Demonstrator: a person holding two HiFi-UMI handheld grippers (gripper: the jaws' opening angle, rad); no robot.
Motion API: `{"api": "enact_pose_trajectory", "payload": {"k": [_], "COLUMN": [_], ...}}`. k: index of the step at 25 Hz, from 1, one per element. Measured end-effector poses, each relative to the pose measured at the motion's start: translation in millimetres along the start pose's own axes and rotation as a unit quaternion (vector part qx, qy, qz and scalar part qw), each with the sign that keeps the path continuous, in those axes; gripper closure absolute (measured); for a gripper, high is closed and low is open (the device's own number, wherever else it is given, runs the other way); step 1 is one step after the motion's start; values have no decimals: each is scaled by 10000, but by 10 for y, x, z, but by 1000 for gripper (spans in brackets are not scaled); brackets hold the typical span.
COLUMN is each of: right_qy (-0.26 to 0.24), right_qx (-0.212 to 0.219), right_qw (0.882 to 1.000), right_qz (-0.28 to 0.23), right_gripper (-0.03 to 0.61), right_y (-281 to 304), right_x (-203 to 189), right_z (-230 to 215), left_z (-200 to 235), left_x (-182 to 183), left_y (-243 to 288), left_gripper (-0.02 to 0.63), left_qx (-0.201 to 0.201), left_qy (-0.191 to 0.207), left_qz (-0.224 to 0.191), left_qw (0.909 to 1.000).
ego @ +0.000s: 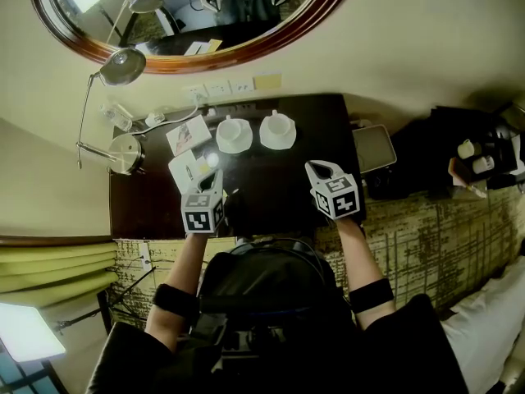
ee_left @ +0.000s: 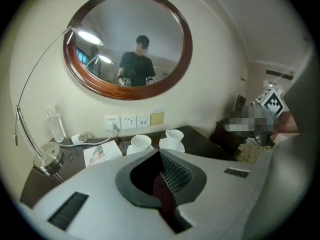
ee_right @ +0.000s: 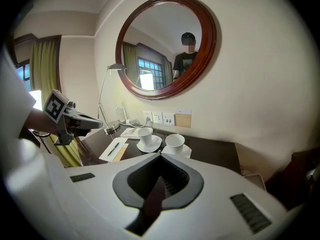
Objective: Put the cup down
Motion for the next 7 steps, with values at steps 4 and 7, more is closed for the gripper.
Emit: {"api": "enact_pose_trajectory", "payload": {"k": [4,7], "right_qy": [-12,-22], "right_qx": [-3,-21], "right_qw": [10000,10000], "right_qz": [-10,-17], "right_gripper": [577,577], "right_y": [18,15], "right_x": [27,55], "right_z": [-13,-30], "left_z": [18,32], "left_x": [-2,7], "left_y": [19,31], "left_gripper": [614,614], "left_qx": [13,12], "left_qy": [-29,-34], "left_qz": [42,49], "left_qw": [10000,10000]}}
Point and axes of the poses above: the fingertips, and each gripper's own axes: y forward along the fingers, z to its left, x out of its top, the point moved 6 cm from there along -y, backward along the fingers
